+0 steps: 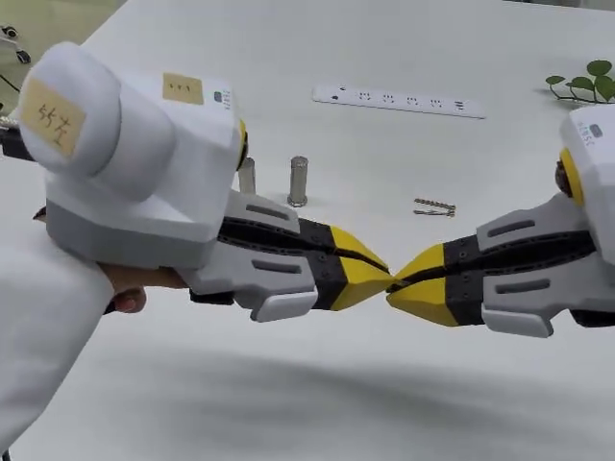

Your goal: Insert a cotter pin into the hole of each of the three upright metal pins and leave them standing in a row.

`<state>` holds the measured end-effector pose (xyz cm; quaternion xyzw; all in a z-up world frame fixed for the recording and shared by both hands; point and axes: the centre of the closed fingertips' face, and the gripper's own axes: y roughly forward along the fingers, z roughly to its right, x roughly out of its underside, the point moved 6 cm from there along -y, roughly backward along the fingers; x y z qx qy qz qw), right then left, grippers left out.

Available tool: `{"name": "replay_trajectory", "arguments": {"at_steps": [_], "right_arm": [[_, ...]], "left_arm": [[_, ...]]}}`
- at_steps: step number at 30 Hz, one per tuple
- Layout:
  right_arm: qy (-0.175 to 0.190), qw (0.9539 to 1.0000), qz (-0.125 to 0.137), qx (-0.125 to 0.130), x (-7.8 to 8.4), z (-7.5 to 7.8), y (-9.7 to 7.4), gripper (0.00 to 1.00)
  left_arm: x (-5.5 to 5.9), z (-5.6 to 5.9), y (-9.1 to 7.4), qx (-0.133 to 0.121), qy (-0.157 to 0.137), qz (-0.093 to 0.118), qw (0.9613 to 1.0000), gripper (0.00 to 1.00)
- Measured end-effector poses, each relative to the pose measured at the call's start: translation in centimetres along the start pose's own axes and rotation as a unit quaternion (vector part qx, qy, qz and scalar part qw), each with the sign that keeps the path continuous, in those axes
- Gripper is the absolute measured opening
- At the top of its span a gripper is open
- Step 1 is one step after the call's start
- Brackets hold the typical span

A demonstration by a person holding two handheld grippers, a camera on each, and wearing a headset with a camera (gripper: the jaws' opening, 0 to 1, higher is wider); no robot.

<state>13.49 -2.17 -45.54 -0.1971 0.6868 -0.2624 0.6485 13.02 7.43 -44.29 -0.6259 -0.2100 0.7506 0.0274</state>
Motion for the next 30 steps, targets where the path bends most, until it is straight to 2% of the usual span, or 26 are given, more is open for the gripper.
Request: {"name": "replay_trajectory", "arguments": {"at_steps": [8, 11, 15, 18, 21, 24, 28, 30], "right_arm": [[-0.008, 0.9998, -0.005, -0.019, -0.1, -0.4, 0.0, 0.0], [-0.009, 0.9997, -0.006, -0.022, -0.2, -0.4, -0.1, 0.0], [0.0, 0.9997, -0.003, -0.024, -0.4, -0.3, -0.2, 0.0], [-0.022, 0.9994, -0.009, -0.024, -0.2, -0.1, 0.0, 0.0], [-0.022, 0.9994, -0.015, -0.021, -0.2, 0.1, 0.2, 0.0], [-0.017, 0.9995, -0.015, -0.021, -0.5, 0.2, 0.4, 0.0], [-0.009, 0.9997, -0.017, -0.018, -0.7, 0.5, 0.7, 0.0], [-0.008, 0.9996, -0.025, -0.014, -0.6, 0.7, 0.8, 0.0]], "left_arm": [[0.3, 0.0, -0.3, 0.019, 0.026, -0.02, 0.9993, 0.0], [0.2, 0.3, -0.2, 0.023, 0.014, -0.018, 0.9995, 0.0], [0.1, 0.6, -0.1, 0.023, 0.014, -0.013, 0.9995, 0.0], [0.4, 0.4, 0.0, 0.021, -0.002, -0.016, 0.9996, 0.0], [0.5, 0.4, 0.2, 0.017, 0.009, -0.02, 0.9996, 0.0], [0.7, 0.0, 0.0, 0.011, 0.008, -0.022, 0.9997, 0.0], [1.4, -0.9, -0.4, 0.004, 0.017, -0.036, 0.9992, 0.0], [1.9, -1.3, -0.8, 0.002, 0.001, -0.044, 0.999, 0.0]]}}
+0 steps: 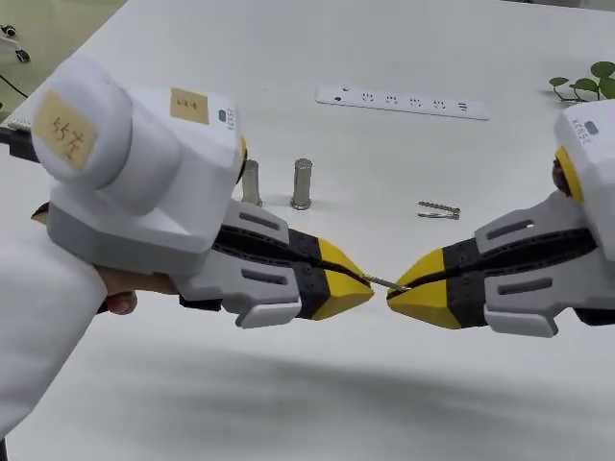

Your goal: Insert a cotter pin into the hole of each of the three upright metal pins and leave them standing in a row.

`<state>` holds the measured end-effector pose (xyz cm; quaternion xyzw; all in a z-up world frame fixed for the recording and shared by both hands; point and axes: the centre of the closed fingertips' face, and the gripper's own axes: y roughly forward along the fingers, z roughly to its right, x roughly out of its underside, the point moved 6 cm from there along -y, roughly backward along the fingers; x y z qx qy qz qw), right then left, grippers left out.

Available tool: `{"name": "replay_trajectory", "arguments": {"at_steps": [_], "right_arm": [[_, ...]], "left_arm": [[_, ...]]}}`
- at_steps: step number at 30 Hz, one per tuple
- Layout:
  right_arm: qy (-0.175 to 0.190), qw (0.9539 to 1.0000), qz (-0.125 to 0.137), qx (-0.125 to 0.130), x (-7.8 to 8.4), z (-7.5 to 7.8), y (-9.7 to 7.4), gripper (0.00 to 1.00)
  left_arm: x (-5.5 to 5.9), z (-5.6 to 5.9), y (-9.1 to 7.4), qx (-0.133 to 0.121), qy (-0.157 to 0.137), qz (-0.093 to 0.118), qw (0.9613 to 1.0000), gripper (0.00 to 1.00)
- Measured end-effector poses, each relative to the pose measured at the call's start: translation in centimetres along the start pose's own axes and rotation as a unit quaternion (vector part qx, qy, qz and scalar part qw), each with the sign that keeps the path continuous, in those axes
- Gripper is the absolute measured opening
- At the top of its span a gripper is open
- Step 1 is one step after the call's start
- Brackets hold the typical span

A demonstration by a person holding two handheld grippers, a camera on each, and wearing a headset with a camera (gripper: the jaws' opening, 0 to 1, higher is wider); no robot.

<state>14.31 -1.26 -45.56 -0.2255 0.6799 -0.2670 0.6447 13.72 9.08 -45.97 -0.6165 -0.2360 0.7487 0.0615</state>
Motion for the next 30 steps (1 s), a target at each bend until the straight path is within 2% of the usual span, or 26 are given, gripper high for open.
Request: {"name": "replay_trajectory", "arguments": {"at_steps": [1, 3, 7, 11, 16, 22, 27, 30], "right_arm": [[-0.005, 0.9998, -0.02, 0.006, 0.4, 0.3, 0.0, 0.0], [-0.013, 0.9991, -0.038, 0.01, 0.8, 0.7, 0.2, 0.0], [-0.01, 0.9985, -0.052, 0.012, 1.4, 1.2, 0.7, 0.0], [-0.013, 0.9967, -0.077, 0.019, 2.2, 1.8, 1.2, 0.0], [-0.002, 0.9951, -0.094, 0.03, 3.1, 3.1, 1.9, 0.0], [0.008, 0.9928, -0.113, 0.039, 3.9, 4.4, 2.8, 0.0], [0.006, 0.9916, -0.123, 0.04, 4.3, 5.0, 3.5, 0.0], [0.006, 0.9913, -0.125, 0.039, 4.5, 5.2, 3.7, 0.0]], "left_arm": [[0.1, -0.5, -0.1, -0.011, -0.006, 0.005, 0.9999, 0.0], [0.6, -1.4, -0.6, -0.035, -0.009, 0.001, 0.9994, 0.0], [1.3, -2.7, -1.3, -0.052, -0.014, -0.005, 0.9985, 0.01], [1.9, -4.0, -1.6, -0.074, -0.009, -0.017, 0.9971, 0.11], [2.4, -5.3, -1.4, -0.079, -0.006, -0.026, 0.9965, 0.13], [3.0, -6.6, -0.5, -0.079, -0.018, -0.033, 0.9962, 0.15], [3.7, -7.2, 0.6, -0.067, -0.004, -0.054, 0.9962, 0.15], [3.9, -7.3, 1.1, -0.059, 0.001, -0.057, 0.9966, 0.15]]}}
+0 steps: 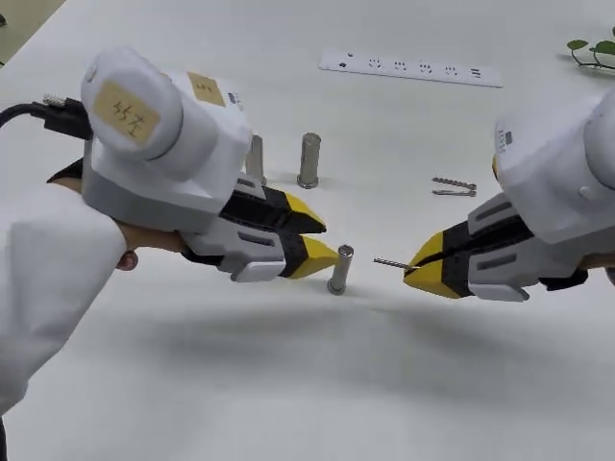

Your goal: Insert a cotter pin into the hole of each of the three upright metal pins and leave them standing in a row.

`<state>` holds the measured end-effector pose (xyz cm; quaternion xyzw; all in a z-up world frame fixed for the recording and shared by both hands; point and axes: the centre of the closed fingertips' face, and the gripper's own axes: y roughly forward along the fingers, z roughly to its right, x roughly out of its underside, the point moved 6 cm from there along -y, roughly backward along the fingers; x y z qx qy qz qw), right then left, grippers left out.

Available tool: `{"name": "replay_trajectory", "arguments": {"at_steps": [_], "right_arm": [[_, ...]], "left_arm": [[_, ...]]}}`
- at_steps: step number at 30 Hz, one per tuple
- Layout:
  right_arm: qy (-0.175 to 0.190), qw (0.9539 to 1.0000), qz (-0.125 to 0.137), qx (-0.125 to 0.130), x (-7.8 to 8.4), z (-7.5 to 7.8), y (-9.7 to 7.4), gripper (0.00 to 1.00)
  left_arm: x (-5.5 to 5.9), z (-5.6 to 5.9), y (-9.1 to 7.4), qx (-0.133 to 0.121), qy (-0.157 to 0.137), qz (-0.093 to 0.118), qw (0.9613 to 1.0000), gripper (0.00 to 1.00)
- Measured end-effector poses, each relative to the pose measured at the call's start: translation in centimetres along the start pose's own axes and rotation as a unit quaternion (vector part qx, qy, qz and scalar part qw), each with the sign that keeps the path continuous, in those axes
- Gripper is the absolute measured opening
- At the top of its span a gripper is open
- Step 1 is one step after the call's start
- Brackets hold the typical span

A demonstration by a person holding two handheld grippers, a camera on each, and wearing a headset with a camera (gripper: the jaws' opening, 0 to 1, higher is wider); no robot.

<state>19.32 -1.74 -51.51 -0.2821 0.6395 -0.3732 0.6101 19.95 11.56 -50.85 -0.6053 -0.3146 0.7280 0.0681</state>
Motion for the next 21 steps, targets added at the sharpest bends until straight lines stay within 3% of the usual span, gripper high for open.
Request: {"name": "replay_trajectory", "arguments": {"at_steps": [11, 21], "right_arm": [[0.002, 0.9999, -0.012, -0.006, 0.2, 0.6, 1.1, 0.0], [-0.002, 0.9999, -0.013, -0.01, -0.2, 0.7, 1.5, 0.0]], "left_arm": [[0.1, -0.1, 1.9, 0.02, 0.016, -0.004, 0.9997, 0.14], [0.2, 0.1, 2.2, 0.031, 0.033, -0.006, 0.9989, 0.06]]}}
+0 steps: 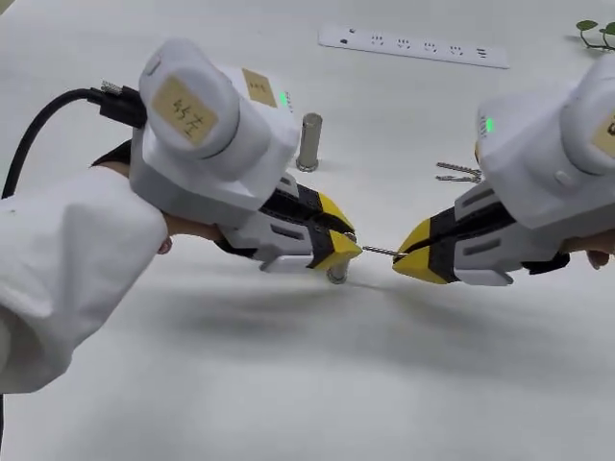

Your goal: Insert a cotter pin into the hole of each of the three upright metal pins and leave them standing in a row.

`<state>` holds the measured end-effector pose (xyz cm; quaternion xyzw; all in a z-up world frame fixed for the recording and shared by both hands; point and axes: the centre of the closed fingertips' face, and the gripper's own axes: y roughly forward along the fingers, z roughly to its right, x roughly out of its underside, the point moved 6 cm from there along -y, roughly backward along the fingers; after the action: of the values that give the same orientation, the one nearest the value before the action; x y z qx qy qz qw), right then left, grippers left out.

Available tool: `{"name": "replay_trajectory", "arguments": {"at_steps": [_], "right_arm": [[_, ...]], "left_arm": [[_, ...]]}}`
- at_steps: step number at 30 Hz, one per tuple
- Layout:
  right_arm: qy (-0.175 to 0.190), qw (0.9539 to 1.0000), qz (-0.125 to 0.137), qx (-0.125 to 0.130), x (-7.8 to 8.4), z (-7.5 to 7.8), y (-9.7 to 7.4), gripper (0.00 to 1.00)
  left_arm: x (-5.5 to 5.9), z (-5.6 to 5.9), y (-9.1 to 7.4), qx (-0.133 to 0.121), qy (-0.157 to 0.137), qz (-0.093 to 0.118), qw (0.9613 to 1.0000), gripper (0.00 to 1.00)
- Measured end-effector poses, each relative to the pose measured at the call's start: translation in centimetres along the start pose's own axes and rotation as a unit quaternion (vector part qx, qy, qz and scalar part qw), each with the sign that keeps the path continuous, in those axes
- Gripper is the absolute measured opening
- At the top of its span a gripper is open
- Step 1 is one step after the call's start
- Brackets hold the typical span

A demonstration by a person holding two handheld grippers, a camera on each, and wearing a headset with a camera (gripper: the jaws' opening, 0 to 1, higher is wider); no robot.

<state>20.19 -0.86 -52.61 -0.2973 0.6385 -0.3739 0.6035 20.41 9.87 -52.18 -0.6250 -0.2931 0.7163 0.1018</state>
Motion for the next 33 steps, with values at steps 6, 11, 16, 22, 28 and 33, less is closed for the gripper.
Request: {"name": "replay_trajectory", "arguments": {"at_steps": [6, 11, 16, 22, 28, 33], "right_arm": [[-0.008, 1.0, 0.0, -0.001, -0.4, 0.0, 0.3, 0.0], [-0.015, 0.9999, 0.001, -0.002, -0.7, 0.1, 0.5, 0.0], [-0.02, 0.9998, 0.002, -0.005, -1.2, 0.2, 0.9, 0.0], [-0.056, 0.9984, 0.007, 0.0, -2.1, 0.2, 1.5, 0.0], [-0.055, 0.9984, 0.015, -0.008, -2.5, 0.4, 1.9, 0.0], [-0.064, 0.9977, 0.019, -0.01, -2.5, 0.3, 2.1, 0.0]], "left_arm": [[0.0, 0.1, 0.0, 0.006, 0.014, 0.002, 0.9999, 0.06], [0.0, 0.1, 0.0, 0.008, 0.013, 0.004, 0.9999, 0.06], [0.0, 0.1, 0.1, 0.011, 0.015, 0.005, 0.9998, 0.06], [0.0, 0.1, 0.0, 0.012, 0.008, 0.005, 0.9999, 0.06], [0.0, 0.1, 0.1, 0.012, -0.005, 0.004, 0.9999, 0.06], [0.0, 0.1, 0.1, 0.012, -0.003, 0.004, 0.9999, 0.06]]}}
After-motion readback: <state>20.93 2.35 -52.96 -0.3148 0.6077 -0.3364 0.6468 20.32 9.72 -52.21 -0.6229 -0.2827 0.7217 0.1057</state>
